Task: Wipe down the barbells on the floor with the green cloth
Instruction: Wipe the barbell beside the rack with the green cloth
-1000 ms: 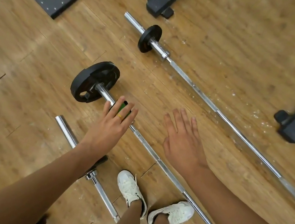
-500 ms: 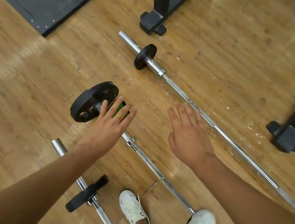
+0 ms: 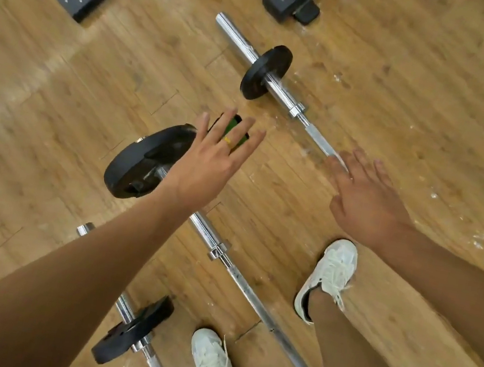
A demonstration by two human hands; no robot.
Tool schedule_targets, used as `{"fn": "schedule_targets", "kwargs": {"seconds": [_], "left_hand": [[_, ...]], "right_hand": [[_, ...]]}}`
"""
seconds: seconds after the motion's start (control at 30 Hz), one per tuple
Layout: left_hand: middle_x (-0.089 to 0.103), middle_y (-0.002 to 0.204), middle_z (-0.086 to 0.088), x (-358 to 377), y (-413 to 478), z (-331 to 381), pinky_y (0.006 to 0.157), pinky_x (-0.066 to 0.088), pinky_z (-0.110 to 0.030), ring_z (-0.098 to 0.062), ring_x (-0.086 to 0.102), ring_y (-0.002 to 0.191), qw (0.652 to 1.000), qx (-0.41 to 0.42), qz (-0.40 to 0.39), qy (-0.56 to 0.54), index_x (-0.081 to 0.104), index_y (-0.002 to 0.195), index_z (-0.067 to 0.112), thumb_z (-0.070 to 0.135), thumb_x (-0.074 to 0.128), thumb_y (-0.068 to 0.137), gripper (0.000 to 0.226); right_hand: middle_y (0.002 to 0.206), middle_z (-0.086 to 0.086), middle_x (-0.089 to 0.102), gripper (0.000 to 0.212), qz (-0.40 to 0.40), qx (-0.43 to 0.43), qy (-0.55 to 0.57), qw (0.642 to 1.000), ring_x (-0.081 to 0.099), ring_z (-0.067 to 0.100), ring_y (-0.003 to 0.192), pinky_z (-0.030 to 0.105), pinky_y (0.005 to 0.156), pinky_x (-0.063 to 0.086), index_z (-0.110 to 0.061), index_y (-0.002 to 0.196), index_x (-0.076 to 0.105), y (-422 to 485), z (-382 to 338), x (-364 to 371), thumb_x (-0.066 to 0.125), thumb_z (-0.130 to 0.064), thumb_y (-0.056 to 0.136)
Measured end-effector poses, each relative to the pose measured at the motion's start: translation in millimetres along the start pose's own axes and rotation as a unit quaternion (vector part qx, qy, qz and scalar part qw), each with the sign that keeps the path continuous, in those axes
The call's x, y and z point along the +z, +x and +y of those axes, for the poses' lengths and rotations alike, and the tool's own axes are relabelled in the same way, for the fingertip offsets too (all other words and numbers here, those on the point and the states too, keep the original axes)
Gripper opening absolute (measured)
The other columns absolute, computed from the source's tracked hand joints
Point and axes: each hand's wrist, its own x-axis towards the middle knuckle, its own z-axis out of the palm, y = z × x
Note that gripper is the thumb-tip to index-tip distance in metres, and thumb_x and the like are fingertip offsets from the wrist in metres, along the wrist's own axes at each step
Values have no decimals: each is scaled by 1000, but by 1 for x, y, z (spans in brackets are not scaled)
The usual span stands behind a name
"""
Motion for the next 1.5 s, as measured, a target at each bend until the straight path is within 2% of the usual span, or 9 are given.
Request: {"fn": "schedule_targets", "kwargs": {"seconds": [0.23,0.37,0.67,0.77,0.87,1.03,1.23,1.4,1.5], "left_hand": [[7,168,-12,7,25,-6,121,2,-61,-37,-5,155,998,-52,-19,-20,5,162,18,-13,55,88,95],[3,169,-13,-5,38,-8,120,-1,-61,-38,-6,154,996,-65,-47,-30,9,162,17,-13,61,86,97],[-8,169,-11,-33,91,-4,122,-5,-58,-37,-14,154,994,11,-97,43,-8,160,21,-2,62,91,101],[2,169,-14,-39,114,-7,120,-4,-58,-40,-5,154,993,84,-76,46,6,161,17,-13,62,84,100],[3,169,-14,-38,136,-12,120,-5,-56,-39,-3,154,987,126,-69,71,8,162,17,-11,61,84,99],[10,169,-13,-22,168,-22,123,5,-63,-40,4,154,990,101,-64,77,15,161,15,-19,52,83,93],[12,169,-11,22,223,-73,123,4,-60,-37,6,154,995,33,-82,43,19,160,12,-17,38,90,78],[15,168,-12,63,297,-150,124,3,-55,-35,6,155,997,48,-40,38,19,160,9,-21,40,87,82],[15,168,-11,87,334,-194,125,2,-50,-33,7,155,996,76,-20,43,18,160,7,-22,39,87,80]], "right_hand": [[160,14,27,69,2,15,55,998,10,31,154,48,125,5,-12,156,24,8,36,7,51,-17,93],[161,13,25,68,6,18,73,997,8,29,154,47,124,5,-11,156,23,18,55,-4,49,-20,94],[162,11,26,65,-2,33,162,986,14,28,153,44,124,12,-11,157,20,48,79,-24,44,-18,97],[160,14,29,66,9,36,173,984,18,30,152,46,123,14,-9,157,21,57,70,-21,46,-17,96],[160,15,28,68,23,35,184,982,17,31,152,47,124,13,-10,157,19,70,56,-13,46,-18,96],[163,13,23,70,49,44,214,975,13,29,153,46,125,8,-12,158,16,96,41,2,48,-17,96],[161,14,26,66,66,79,225,969,15,30,152,47,125,10,-11,156,20,157,34,34,47,-17,96],[161,15,24,63,55,108,247,961,13,31,152,47,125,12,-13,156,19,249,13,64,46,-16,99],[165,14,13,67,59,115,259,957,6,29,154,46,125,10,-14,158,14,305,1,85,47,-15,100]]}}
